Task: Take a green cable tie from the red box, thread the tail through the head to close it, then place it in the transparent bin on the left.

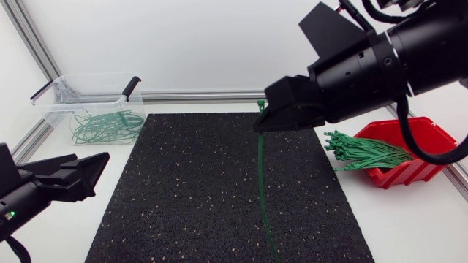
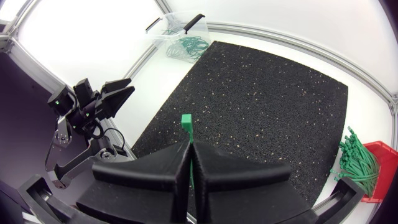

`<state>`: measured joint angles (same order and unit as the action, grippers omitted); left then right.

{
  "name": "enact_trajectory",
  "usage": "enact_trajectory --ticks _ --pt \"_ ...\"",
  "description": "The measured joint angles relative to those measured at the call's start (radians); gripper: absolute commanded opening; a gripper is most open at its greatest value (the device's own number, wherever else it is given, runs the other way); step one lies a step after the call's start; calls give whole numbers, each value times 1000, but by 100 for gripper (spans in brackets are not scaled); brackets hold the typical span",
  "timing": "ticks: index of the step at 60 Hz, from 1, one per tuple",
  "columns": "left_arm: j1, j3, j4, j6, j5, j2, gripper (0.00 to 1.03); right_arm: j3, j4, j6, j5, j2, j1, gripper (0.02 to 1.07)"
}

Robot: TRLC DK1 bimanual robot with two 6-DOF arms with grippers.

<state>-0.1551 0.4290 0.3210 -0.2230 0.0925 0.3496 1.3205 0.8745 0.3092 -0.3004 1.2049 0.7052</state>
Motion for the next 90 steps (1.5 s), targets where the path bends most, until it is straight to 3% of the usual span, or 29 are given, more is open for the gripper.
enact_trajectory --ticks 10,22,38,62,83,90 --pt "-108 80 16 -34 -32 69 99 0 -27 48 58 0 10 8" --pt "-315 119 11 -72 -183 154 99 0 -80 112 199 1 65 8" --pt "-615 180 -24 -111 -397 288 99 13 -116 204 291 68 105 8" --pt "-800 221 -174 -117 -518 482 99 72 -150 324 432 185 163 8" --pt "-929 221 -352 -64 -649 608 97 95 -153 396 540 213 200 8" --pt "-950 221 -378 -45 -657 657 98 95 -152 410 573 216 203 8"
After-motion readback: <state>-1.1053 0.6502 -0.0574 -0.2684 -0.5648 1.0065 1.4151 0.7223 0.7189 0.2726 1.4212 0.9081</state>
